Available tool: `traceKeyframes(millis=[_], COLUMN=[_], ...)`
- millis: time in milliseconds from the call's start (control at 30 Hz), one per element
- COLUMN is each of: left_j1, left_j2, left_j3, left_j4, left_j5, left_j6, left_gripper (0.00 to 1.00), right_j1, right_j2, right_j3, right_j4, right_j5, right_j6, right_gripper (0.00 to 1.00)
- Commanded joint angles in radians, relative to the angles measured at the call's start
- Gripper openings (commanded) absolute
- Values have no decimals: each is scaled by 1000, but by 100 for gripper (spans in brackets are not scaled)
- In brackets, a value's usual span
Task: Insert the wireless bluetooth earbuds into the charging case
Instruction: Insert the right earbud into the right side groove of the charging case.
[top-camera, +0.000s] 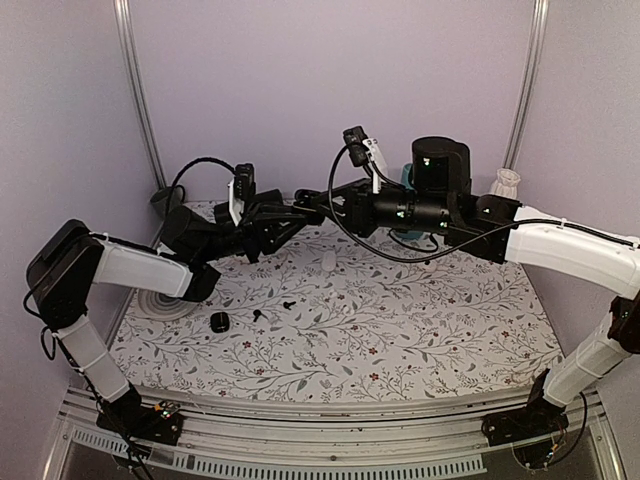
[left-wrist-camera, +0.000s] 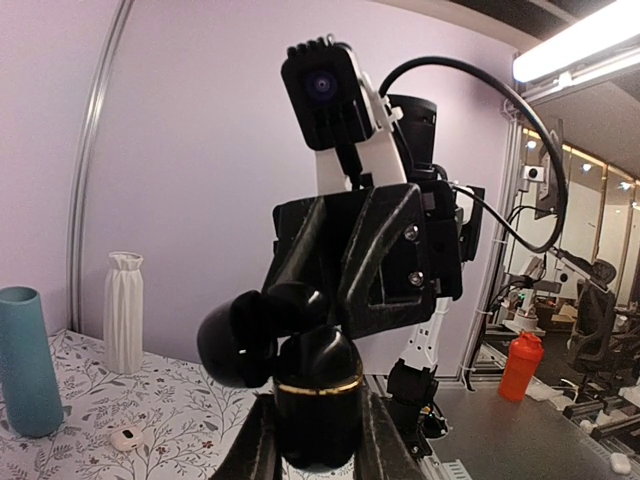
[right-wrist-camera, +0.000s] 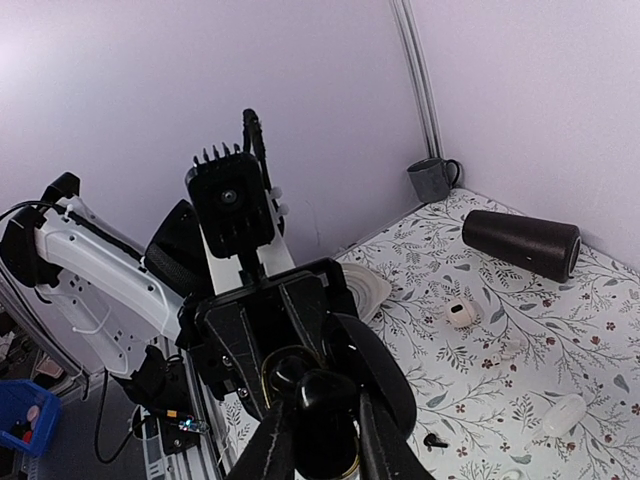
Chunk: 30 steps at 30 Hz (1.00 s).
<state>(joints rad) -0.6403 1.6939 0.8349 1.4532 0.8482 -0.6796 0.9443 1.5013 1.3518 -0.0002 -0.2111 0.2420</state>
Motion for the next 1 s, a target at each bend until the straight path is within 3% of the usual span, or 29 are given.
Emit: traceKeyframes(millis=[0, 967], left_j1=[-5, -4], left_j2=[-43, -80], left_j3=[-3, -15], left_j4=[65, -26], left_j5=[0, -14], left_j6=[18, 101], left_gripper=[0, 0], right_j1=[4, 4], right_j2=[29, 1], right_j3=[19, -5], right_j4=[-69, -80], right_j5=[47, 93], right_j6=[-8, 17], right_gripper=[24, 29])
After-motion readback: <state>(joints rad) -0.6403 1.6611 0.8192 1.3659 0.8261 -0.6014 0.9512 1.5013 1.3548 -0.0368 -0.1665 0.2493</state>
